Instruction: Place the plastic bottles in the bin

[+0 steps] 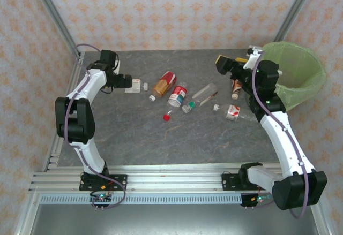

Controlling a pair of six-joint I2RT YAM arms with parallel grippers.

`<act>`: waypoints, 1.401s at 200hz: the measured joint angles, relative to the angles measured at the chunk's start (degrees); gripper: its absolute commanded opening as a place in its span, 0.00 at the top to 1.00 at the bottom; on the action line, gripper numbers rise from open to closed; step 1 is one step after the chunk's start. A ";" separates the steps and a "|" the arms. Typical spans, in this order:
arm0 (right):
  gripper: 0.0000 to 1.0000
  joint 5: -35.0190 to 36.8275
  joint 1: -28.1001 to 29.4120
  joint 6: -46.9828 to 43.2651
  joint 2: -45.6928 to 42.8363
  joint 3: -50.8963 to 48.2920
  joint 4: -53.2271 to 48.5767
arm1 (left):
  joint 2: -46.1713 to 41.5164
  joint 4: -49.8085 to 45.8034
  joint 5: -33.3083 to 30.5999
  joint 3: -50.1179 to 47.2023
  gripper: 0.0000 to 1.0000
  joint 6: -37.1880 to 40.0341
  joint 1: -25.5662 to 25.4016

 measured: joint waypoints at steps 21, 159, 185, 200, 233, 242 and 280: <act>0.01 0.02 0.02 0.00 0.00 -0.74 0.02 | -1.60 2.38 0.35 -1.07 0.00 -11.21 -1.62; 0.01 0.46 0.00 -2.62 -4.17 -5.14 -0.04 | 12.09 -4.24 -14.71 9.18 0.00 -64.37 -13.62; 0.01 0.46 0.00 -2.82 -4.26 -5.55 -0.04 | 13.75 -6.05 -16.55 11.76 0.00 -68.17 -13.88; 0.01 0.46 0.00 -2.84 -4.26 -5.81 -0.04 | 15.52 -7.32 -16.92 14.58 0.00 -69.53 -13.88; 0.01 0.44 0.00 -2.82 -4.26 -5.90 -0.04 | 20.11 -8.59 -17.66 19.30 0.00 -71.47 -13.88; 0.01 0.44 0.00 -2.84 -4.26 -5.92 -0.04 | 21.22 -9.16 -18.08 19.85 0.00 -72.19 -13.88; 0.01 0.44 0.00 -2.84 -4.26 -6.03 -0.04 | 25.22 -10.86 -18.27 20.92 0.00 -74.23 -13.86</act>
